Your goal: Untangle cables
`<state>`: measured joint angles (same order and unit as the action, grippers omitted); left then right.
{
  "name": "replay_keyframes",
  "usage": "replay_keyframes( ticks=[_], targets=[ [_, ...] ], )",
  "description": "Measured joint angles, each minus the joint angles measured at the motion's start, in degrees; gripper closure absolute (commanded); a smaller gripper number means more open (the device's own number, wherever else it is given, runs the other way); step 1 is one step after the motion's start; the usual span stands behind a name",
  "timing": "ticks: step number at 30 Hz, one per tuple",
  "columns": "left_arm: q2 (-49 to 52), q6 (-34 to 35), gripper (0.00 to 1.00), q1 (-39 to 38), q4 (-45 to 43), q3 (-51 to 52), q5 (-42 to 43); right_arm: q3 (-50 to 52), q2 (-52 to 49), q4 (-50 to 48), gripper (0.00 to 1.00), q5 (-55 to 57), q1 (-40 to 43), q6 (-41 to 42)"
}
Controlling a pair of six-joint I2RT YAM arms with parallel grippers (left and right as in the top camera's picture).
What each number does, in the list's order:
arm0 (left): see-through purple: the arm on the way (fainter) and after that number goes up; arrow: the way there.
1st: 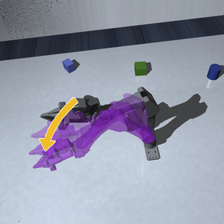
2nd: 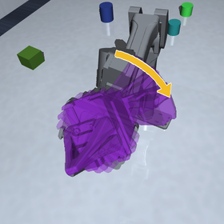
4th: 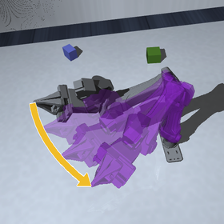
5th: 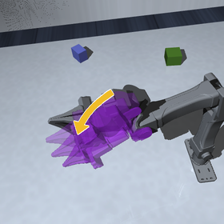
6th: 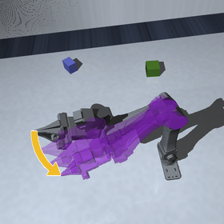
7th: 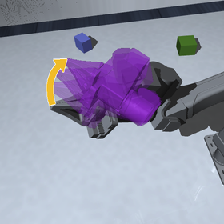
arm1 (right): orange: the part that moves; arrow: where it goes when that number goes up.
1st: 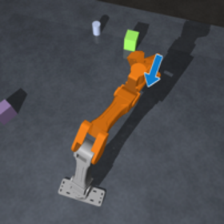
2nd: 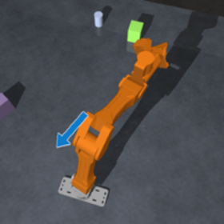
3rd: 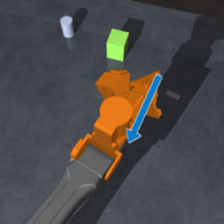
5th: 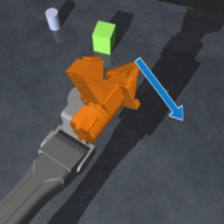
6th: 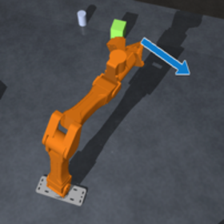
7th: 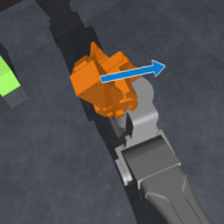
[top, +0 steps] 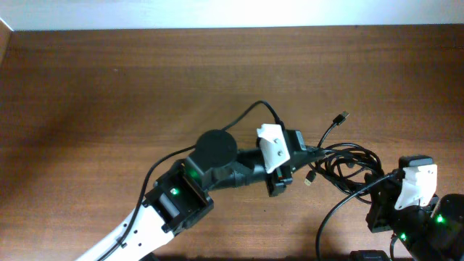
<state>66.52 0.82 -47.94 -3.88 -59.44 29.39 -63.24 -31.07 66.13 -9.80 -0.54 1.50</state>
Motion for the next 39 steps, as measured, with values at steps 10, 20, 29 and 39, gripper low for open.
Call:
replay_keyframes(
  ticks=[10, 20, 29, 39],
  targets=[
    [-0.6, -1.5, 0.97, 2.1, -0.4, 0.3, -5.4, 0.0, 0.0, 0.2, 0.96, -0.6, 0.0, 0.0],
    [-4.3, -16.7, 0.82, 5.4, -3.7, 0.3, -17.6, 0.3, 0.0, 2.8, 0.96, 7.7, 0.7, 1.1],
    [-4.7, -24.1, 0.72, 5.3, -0.6, 0.0, -18.6, 0.4, 0.0, 2.8, 0.96, 9.6, 0.7, 1.3],
    [-4.5, -16.7, 0.42, 5.3, 15.2, -0.1, -2.2, 0.5, 0.0, 2.6, 0.96, 9.8, 0.7, 1.4]
  ],
)
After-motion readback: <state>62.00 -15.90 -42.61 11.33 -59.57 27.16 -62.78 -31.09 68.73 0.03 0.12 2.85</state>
